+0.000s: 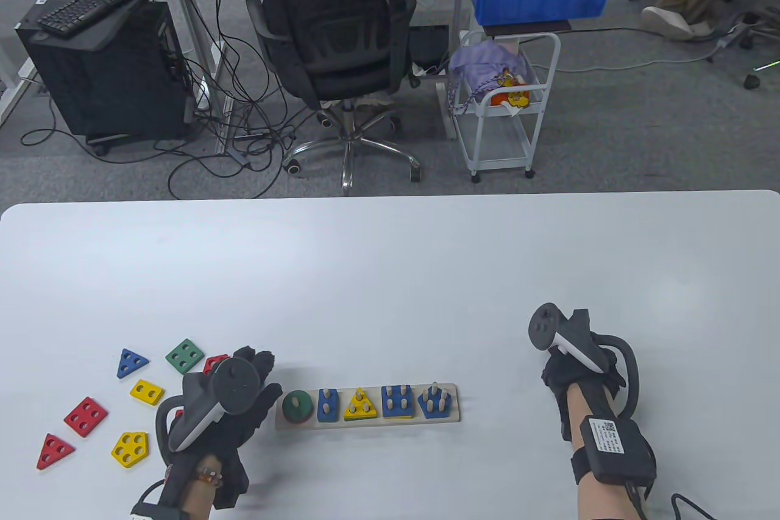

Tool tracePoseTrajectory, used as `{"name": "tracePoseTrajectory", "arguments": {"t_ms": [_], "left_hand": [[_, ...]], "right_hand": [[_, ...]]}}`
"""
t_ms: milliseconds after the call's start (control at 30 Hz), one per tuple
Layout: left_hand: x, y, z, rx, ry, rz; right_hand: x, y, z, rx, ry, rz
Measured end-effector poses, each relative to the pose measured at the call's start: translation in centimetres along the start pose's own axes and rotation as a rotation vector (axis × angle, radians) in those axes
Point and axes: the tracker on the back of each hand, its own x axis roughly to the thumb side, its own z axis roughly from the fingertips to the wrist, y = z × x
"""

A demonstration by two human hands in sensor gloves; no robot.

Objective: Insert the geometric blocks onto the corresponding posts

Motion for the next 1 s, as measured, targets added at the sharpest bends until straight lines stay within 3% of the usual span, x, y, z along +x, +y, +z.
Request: {"name": "tracePoseTrajectory", "arguments": {"t_ms": [133,267,533,700,1000], "left_hand": [[0.0,-0.1,0.0,-0.006,0.004,-0.005],[0.1,-0.1,0.0,-0.009,0.008,-0.01],[0.0,0.0,0.0,-0.007,0.012,0.002],[0.0,0.0,0.0,-0.007,0.012,-0.004],[0.0,0.0,0.0,-0.002,0.006,0.001]], "right_hand": [[0.4,0.5,0.2,-0.129,-0.021,0.087],[0.9,0.7,0.5,-0.169,-0.073,0.167],[1.0,0.1,2.0,-0.258,-0.196,0.032],[4.6,-0.8,5.2,-0.369,-0.445,0.005],[11.5,-1.0,10.4,-0.418,-0.753,0.012]]}}
